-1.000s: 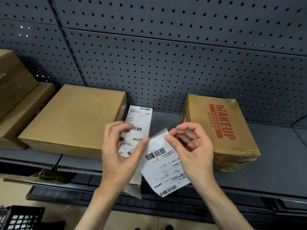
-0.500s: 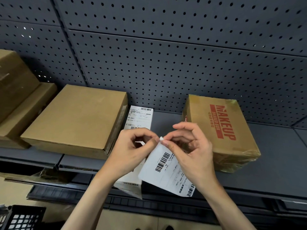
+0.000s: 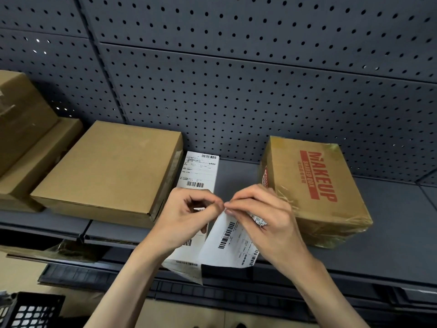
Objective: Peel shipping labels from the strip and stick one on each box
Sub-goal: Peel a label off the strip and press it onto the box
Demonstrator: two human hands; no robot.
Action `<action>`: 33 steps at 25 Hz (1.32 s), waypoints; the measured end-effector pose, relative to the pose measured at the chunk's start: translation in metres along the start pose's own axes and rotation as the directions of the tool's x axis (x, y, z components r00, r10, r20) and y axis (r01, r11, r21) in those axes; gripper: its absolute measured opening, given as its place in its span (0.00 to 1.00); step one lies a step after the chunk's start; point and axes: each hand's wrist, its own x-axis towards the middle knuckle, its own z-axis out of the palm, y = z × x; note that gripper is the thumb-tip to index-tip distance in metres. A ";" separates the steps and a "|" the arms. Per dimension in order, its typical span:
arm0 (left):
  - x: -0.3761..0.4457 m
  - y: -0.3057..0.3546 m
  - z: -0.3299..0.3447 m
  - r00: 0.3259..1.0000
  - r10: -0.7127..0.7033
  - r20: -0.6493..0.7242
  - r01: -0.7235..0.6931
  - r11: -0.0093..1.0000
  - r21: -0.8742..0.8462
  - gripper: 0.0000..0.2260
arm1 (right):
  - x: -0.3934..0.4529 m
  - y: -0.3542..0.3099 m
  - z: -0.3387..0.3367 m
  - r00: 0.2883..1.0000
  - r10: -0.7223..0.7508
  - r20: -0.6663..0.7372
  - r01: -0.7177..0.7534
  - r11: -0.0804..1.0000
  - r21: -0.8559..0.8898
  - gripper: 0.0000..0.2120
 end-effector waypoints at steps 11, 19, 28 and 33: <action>-0.002 0.002 0.000 0.997 -0.044 0.071 0.035 0.992 0.119 0.08 | 0.000 -0.001 -0.008 0.980 0.007 0.199 -0.020 0.998 0.065 0.03; -0.002 0.006 0.002 0.992 0.013 0.124 -0.047 0.961 0.273 0.06 | 0.004 -0.003 -0.018 0.921 0.135 0.364 -0.182 0.978 0.098 0.06; 0.001 0.011 0.004 0.991 0.046 0.125 -0.073 0.973 0.221 0.06 | 0.006 -0.005 -0.022 0.945 0.132 0.300 -0.180 0.974 0.139 0.04; 0.002 0.009 0.011 0.998 0.002 0.061 -0.010 0.991 0.137 0.06 | 0.005 -0.009 -0.023 0.949 0.090 0.303 -0.111 0.992 0.054 0.03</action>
